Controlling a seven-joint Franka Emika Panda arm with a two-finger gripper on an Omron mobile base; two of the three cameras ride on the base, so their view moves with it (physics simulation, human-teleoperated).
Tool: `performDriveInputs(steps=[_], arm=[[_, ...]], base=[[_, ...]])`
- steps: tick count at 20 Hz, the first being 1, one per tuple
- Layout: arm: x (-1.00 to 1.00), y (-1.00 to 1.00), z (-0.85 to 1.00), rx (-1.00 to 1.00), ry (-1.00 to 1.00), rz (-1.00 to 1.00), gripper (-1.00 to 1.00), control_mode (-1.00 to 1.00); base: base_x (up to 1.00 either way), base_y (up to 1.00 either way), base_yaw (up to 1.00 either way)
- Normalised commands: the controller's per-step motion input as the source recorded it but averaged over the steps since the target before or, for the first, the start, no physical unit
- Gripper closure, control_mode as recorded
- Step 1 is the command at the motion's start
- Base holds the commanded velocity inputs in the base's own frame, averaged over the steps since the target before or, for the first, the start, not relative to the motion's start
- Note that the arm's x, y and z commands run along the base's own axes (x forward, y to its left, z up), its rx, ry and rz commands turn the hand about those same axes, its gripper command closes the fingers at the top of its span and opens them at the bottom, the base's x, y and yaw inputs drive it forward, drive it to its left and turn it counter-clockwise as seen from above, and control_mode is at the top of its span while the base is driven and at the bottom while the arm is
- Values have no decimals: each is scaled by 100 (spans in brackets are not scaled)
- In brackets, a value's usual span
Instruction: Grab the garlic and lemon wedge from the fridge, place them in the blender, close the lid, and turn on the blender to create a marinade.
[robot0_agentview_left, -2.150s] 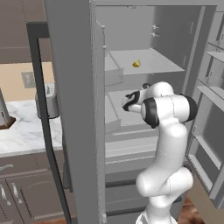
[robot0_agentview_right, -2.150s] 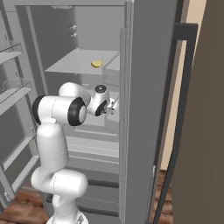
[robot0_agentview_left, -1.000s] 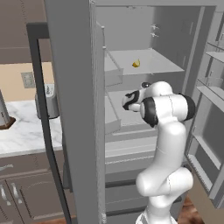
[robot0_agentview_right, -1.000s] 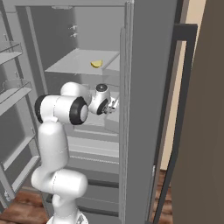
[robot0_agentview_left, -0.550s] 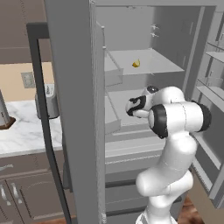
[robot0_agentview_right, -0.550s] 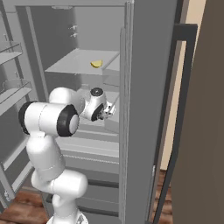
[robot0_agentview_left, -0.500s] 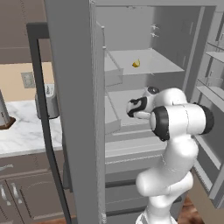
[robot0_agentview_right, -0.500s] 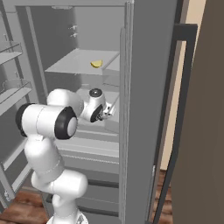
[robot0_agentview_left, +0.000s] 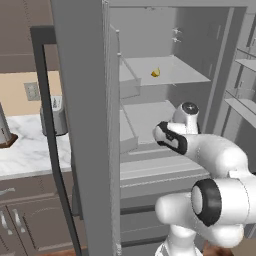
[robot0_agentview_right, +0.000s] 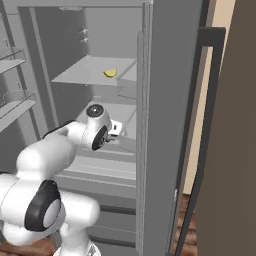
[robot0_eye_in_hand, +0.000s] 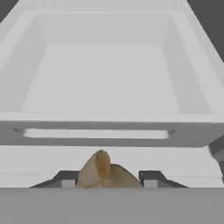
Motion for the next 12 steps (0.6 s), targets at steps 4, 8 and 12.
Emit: performDriveInputs(steps=[4, 8, 12], arm=[[-100, 0, 100, 0, 0, 0, 100, -100], [-100, 4, 100, 0, 10, 0, 100, -100], [-100, 20, 94, 0, 18, 1, 100, -100]], base=[[0, 0, 0], [0, 0, 0], [0, 0, 0]])
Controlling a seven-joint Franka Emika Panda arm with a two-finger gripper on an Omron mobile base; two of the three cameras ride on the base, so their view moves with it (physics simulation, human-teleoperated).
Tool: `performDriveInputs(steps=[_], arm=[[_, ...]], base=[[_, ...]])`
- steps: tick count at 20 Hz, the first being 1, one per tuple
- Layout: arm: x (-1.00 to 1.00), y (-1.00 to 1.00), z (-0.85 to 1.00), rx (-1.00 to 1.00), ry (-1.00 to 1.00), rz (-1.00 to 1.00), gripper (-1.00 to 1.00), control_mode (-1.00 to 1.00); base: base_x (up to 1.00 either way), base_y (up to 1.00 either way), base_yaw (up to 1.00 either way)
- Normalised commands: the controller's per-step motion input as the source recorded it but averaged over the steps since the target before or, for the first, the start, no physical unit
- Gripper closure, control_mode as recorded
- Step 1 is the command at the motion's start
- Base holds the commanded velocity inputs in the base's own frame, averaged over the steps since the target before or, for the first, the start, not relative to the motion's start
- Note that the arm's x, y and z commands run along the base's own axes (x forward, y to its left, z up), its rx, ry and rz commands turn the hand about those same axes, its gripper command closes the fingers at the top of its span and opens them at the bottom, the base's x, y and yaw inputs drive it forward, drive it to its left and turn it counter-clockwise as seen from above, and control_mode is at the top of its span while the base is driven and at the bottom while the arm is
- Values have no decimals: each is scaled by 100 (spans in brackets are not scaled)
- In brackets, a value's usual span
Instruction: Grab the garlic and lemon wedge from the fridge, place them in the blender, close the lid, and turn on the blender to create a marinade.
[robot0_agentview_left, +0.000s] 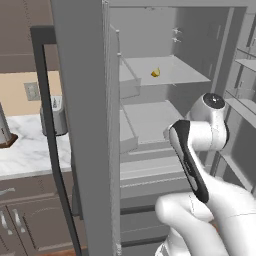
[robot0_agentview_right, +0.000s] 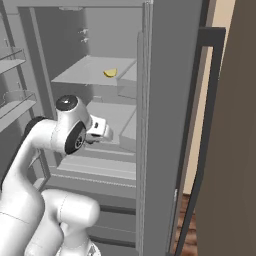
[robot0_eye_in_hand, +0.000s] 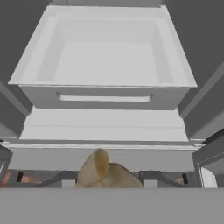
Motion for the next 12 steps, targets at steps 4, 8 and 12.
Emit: performDriveInputs(steps=[4, 8, 12], arm=[[-94, 26, 75, 0, 19, 3, 100, -100], [-65, 18, 58, 0, 12, 1, 100, -100], [-35, 0, 7, 0, 2, 0, 100, -100]], base=[[0, 0, 0], [0, 0, 0], [0, 0, 0]])
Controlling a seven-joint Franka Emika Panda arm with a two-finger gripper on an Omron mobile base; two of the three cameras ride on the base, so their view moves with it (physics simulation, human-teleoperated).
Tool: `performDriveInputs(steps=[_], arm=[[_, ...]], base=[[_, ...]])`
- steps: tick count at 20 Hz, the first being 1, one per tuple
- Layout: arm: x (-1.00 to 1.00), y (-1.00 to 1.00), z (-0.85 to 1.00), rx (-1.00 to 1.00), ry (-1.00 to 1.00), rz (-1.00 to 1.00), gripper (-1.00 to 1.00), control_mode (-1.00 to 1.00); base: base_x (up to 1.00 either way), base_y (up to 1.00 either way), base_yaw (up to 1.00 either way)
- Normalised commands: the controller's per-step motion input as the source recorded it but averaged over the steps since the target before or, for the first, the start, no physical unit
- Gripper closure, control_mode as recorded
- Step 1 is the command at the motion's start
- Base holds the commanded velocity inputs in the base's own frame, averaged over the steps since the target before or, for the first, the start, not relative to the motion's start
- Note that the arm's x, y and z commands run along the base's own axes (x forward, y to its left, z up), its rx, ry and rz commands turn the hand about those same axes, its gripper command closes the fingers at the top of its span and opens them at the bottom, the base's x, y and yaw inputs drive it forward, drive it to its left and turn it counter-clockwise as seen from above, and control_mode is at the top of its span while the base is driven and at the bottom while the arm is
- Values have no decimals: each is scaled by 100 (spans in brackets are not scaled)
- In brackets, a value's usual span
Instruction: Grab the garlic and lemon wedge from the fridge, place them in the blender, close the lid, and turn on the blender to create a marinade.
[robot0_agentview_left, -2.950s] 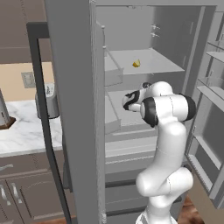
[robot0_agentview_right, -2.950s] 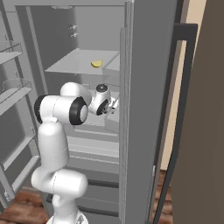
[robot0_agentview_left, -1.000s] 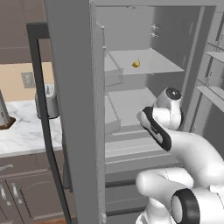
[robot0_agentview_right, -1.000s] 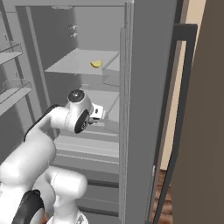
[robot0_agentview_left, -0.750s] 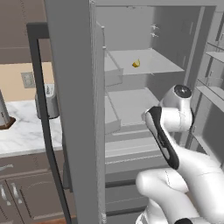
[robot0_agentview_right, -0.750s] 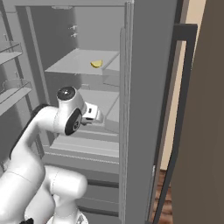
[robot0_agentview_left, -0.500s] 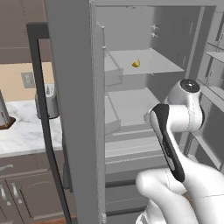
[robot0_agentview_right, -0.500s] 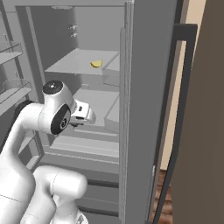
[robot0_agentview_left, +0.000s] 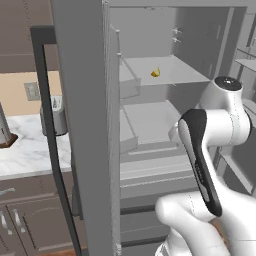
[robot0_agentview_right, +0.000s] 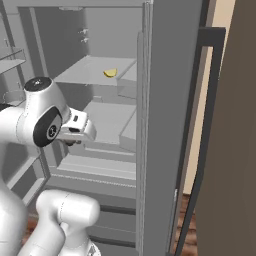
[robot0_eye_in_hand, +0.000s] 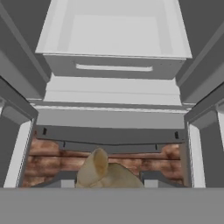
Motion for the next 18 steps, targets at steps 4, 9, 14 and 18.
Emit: performDriveInputs(steps=[4, 9, 14, 18], arm=[[-15, -2, 0, 0, 0, 0, 100, -100], [0, -7, 0, 0, -1, 0, 100, -100], [0, 0, 0, 0, 0, 0, 100, -100], [0, 0, 0, 0, 0, 0, 100, 100]], base=[[0, 0, 0], [0, 0, 0], [0, 0, 0], [0, 0, 0]])
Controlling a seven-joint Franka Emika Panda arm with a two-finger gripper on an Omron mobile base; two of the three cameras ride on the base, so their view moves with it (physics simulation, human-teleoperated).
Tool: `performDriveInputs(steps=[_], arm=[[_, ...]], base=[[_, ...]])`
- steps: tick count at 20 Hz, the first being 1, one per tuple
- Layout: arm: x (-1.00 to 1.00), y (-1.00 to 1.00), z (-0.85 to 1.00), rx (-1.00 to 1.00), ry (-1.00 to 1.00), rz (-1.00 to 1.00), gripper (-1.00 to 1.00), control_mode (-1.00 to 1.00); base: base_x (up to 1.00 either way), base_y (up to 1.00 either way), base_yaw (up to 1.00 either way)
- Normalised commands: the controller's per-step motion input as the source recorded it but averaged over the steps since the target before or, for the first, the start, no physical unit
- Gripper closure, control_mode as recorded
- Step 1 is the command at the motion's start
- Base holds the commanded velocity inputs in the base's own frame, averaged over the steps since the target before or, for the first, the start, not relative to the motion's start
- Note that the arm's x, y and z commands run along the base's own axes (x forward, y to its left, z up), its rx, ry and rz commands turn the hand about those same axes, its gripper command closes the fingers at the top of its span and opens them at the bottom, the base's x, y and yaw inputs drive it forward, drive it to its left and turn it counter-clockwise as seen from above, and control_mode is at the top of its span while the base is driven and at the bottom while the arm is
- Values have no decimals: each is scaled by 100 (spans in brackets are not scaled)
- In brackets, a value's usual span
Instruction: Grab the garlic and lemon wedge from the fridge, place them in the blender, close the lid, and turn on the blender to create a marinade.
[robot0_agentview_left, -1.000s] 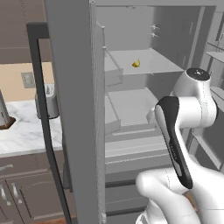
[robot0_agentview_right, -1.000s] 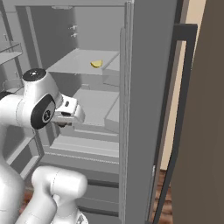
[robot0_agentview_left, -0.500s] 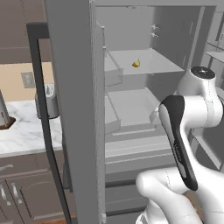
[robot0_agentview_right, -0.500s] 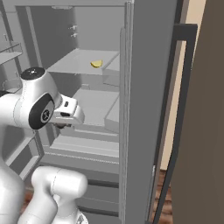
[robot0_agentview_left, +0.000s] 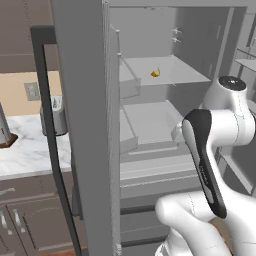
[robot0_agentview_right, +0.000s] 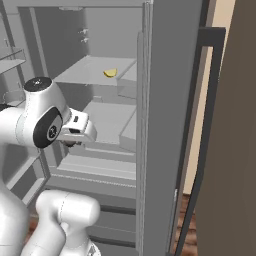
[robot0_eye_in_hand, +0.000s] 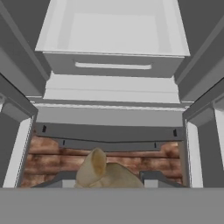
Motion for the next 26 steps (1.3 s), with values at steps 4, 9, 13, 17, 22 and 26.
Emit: performDriveInputs(steps=[4, 9, 13, 17, 22, 26], arm=[[0, 0, 0, 0, 0, 0, 100, 100], [0, 0, 0, 0, 0, 0, 100, 100], [0, 0, 0, 0, 0, 0, 100, 100], [0, 0, 0, 0, 0, 0, 100, 100], [0, 0, 0, 0, 0, 0, 100, 100], [0, 0, 0, 0, 0, 0, 100, 100]], base=[[0, 0, 0], [-33, 1, 0], [-96, 0, 2], [-99, 5, 12], [-66, 37, 30], [-26, 53, 43]])
